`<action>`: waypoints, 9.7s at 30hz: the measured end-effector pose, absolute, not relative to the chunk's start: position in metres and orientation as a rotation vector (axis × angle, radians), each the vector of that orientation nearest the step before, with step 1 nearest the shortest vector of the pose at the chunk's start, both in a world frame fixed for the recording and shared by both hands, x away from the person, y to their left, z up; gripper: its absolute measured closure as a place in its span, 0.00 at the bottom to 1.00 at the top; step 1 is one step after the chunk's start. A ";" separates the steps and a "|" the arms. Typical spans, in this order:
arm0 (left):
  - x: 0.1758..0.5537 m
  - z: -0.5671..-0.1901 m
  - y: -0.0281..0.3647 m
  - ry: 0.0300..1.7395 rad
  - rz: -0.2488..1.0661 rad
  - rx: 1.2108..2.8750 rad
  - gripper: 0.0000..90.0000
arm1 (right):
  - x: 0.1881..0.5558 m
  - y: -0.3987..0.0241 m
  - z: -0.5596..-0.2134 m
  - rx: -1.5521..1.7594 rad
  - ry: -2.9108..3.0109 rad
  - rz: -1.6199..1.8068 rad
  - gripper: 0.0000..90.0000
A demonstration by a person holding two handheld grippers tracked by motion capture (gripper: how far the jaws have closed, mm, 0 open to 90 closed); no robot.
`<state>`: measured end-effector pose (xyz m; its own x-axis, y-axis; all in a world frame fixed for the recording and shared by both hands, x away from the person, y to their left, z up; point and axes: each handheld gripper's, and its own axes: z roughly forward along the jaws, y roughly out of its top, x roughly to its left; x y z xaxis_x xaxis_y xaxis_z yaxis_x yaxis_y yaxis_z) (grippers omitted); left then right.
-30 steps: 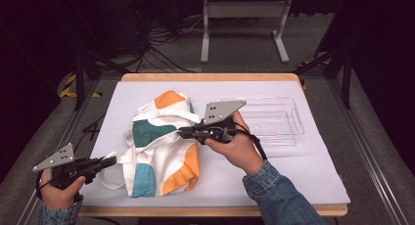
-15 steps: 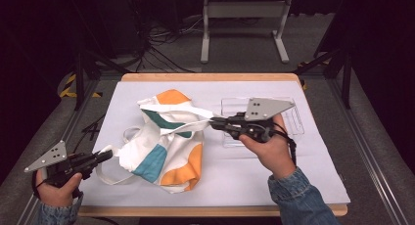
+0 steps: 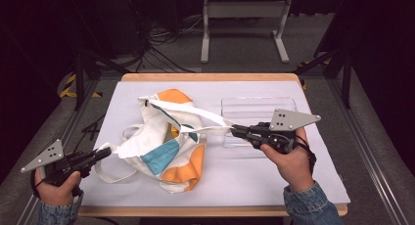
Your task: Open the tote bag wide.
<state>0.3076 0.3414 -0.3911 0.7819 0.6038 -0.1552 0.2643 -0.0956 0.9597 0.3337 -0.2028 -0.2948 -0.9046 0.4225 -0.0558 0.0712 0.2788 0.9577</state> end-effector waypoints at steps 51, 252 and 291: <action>0.302 -0.378 0.322 0.575 0.323 1.697 0.97 | 0.328 -0.192 -0.377 0.705 2.556 1.493 0.48; 0.366 -0.406 0.270 0.921 0.203 2.162 0.97 | 0.369 -0.122 -0.412 1.099 2.286 1.155 0.96; 0.342 -0.383 0.276 0.763 0.407 1.838 0.46 | 0.381 -0.122 -0.341 0.918 2.198 1.371 0.57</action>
